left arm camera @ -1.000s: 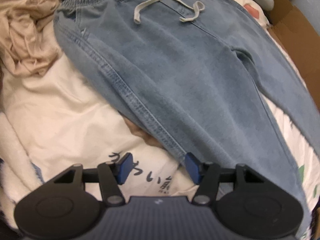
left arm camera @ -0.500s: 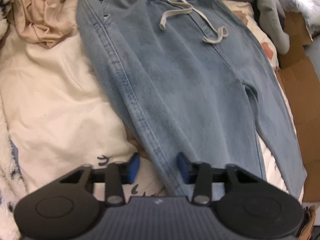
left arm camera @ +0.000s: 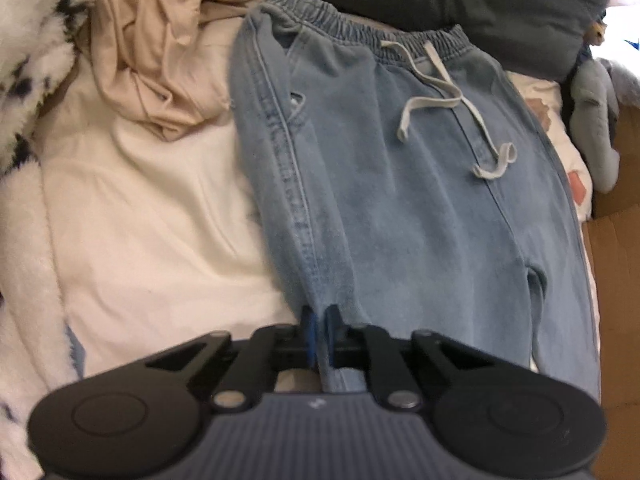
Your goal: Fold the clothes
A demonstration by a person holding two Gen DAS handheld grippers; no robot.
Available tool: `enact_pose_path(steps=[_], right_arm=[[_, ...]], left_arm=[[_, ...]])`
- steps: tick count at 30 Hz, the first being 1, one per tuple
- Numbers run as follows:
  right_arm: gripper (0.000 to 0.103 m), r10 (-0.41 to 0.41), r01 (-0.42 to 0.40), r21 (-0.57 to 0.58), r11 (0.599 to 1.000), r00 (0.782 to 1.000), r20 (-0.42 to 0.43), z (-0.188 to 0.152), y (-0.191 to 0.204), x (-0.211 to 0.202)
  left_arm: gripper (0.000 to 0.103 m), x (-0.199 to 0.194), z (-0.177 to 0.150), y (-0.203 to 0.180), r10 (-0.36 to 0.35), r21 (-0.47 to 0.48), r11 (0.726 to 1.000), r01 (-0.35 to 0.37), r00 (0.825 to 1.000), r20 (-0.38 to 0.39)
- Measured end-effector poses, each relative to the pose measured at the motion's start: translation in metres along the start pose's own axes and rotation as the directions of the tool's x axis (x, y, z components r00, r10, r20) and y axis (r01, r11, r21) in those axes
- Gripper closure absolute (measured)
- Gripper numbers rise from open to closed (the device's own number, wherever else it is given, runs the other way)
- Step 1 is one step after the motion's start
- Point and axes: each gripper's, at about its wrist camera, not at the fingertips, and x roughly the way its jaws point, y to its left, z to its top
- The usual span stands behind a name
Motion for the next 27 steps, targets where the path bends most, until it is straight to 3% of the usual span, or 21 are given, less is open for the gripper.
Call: enact_pose_path(steps=[6,13,17,27], right_arm=[[0.094,-0.049,0.049,-0.027,0.998,0.999,-0.02,-0.006,0.008,-0.003],[0.094,-0.112,0.11,-0.033,0.993,0.991,-0.074,-0.018,0.002,0.002],[0.094,-0.137,0.134,-0.039,0.99,0.987,-0.088,-0.018,-0.004,0.009],[0.094,-0.166,0.164,-0.027,0.986,0.981,-0.105,-0.02,-0.012,0.019]], left_arm=[[0.099,-0.008,-0.006,0.013,0.014,0.015,1.0,-0.014,1.0,-0.003],[0.098,0.0,0.008,0.021,0.026,0.017,1.0,-0.026,1.0,-0.018],[0.091,0.01,0.023,0.02,0.064,0.023,0.998,-0.064,0.998,0.008],[0.088,0.025,0.068,0.014,0.139,0.032,0.989,-0.141,0.988,0.071]])
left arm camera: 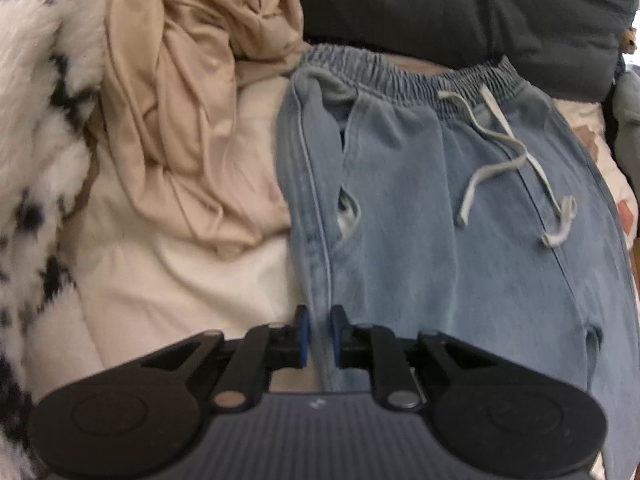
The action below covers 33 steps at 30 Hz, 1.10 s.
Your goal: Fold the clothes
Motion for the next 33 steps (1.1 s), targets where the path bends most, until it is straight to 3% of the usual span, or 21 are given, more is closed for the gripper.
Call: enact_pose_path(steps=[3,6,12,15,20,26,33], right_arm=[[0.094,-0.007,0.007,0.0,1.0,1.0,-0.003,0.001,0.0,0.002],[0.094,-0.012,0.012,-0.003,1.0,1.0,-0.004,0.002,0.001,0.002],[0.094,-0.008,0.008,0.003,1.0,1.0,-0.003,-0.002,0.0,0.004],[0.094,-0.022,0.022,0.013,1.0,1.0,-0.008,-0.003,-0.002,0.008],[0.091,-0.042,0.042,0.073,0.996,0.999,-0.009,-0.002,-0.015,0.016],[0.083,-0.064,0.061,0.045,0.997,0.996,0.06,0.008,-0.014,0.006],[0.075,-0.037,0.046,-0.056,0.997,0.987,0.154,0.05,0.012,0.008]], left_arm=[[0.084,0.005,0.007,0.001,0.013,-0.012,1.0,-0.013,1.0,0.003],[0.091,0.008,0.013,-0.001,0.02,-0.005,1.0,-0.02,1.0,0.005],[0.092,0.002,0.016,-0.01,0.076,0.042,0.996,-0.077,0.997,0.034],[0.092,0.007,0.015,-0.004,0.074,-0.001,0.997,-0.074,0.997,0.013],[0.075,0.009,0.016,-0.012,0.137,0.041,0.99,-0.137,0.991,0.001],[0.069,0.007,0.019,-0.014,0.131,0.074,0.989,-0.13,0.991,-0.014],[0.065,0.015,0.019,-0.013,0.13,0.074,0.989,-0.129,0.991,-0.02]])
